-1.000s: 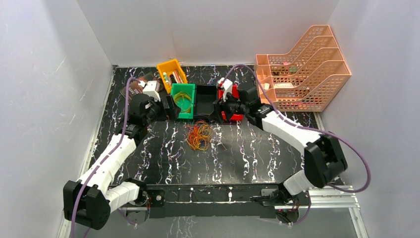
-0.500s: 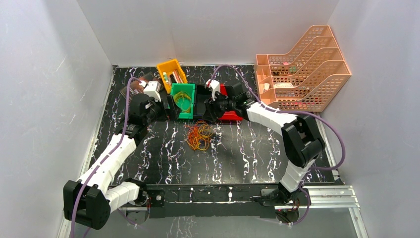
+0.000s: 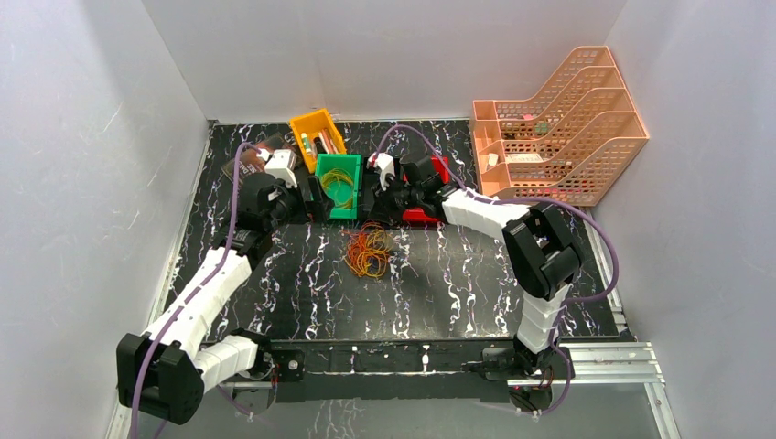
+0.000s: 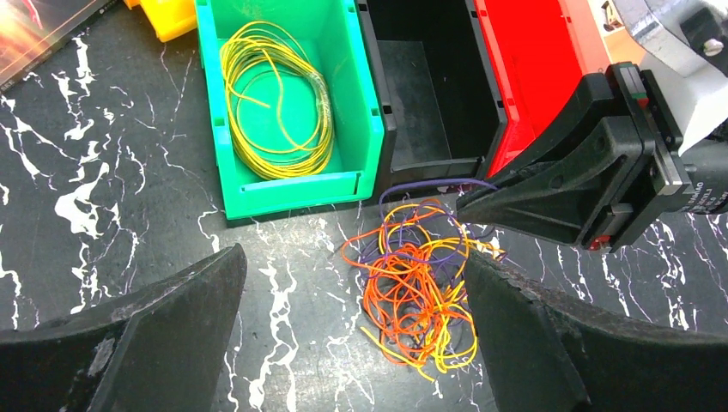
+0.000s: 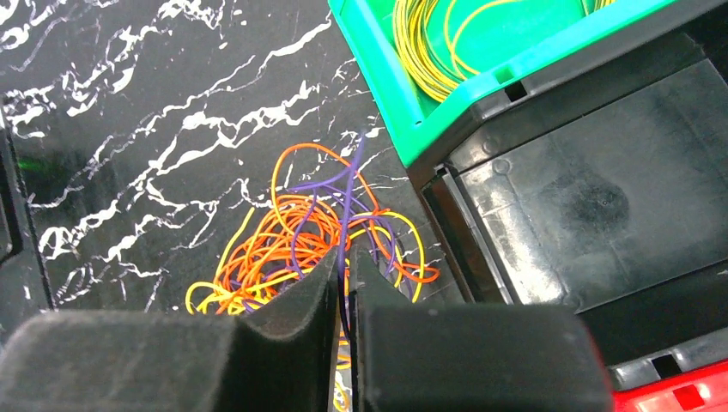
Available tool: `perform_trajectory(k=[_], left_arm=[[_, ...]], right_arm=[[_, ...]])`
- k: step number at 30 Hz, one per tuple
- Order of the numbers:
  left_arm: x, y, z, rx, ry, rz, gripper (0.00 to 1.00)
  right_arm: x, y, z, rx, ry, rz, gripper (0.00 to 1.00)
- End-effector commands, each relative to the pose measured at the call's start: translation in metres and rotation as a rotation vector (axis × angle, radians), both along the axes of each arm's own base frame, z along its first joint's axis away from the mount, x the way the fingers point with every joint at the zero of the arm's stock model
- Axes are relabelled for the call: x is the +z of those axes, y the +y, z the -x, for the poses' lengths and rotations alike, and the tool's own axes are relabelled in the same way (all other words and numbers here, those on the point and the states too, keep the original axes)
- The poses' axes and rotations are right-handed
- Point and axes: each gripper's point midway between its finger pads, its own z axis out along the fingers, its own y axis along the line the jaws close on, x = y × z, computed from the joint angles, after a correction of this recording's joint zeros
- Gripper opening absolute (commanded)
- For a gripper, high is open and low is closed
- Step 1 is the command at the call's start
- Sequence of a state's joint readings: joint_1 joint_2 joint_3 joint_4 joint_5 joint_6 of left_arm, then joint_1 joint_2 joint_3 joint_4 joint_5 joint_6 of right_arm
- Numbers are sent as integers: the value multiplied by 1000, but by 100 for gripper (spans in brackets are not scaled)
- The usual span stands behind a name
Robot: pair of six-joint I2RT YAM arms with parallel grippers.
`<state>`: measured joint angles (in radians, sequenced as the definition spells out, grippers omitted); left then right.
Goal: Untangle the cables
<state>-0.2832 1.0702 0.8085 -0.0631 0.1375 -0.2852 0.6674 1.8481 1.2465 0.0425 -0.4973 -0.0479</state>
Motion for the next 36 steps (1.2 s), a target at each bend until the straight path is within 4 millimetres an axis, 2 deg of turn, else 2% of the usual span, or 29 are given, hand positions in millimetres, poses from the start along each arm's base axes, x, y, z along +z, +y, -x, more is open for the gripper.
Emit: perform_trajectory(k=[1, 4, 6, 8, 13, 18, 23, 25, 30, 36], left_arm=[[21, 7, 4, 10, -74, -4, 98], [27, 7, 8, 5, -106, 3, 98], [30, 4, 10, -13, -117, 12, 98], [35, -5, 14, -79, -132, 26, 98], [64, -31, 28, -248, -195, 87, 99], [85, -49, 33, -357, -251, 149, 98], [98, -73, 39, -498, -270, 245, 98], [108, -84, 42, -570, -297, 296, 98], [111, -103, 49, -643, -301, 316, 98], [98, -113, 50, -633, -282, 313, 98]], right_arm=[[45, 13, -6, -11, -86, -89, 10], [54, 14, 3, -22, -106, -90, 5], [75, 12, 17, -13, -130, -117, 2], [90, 9, 30, -6, -138, -141, 0], [132, -3, 58, 4, -148, -198, 0], [183, -18, 64, -69, -192, -273, 0], [213, -35, 60, -186, -199, -291, 0], [234, -41, 63, -222, -201, -331, 0], [253, -42, 68, -230, -171, -364, 0], [262, -39, 69, -230, -140, -389, 0]])
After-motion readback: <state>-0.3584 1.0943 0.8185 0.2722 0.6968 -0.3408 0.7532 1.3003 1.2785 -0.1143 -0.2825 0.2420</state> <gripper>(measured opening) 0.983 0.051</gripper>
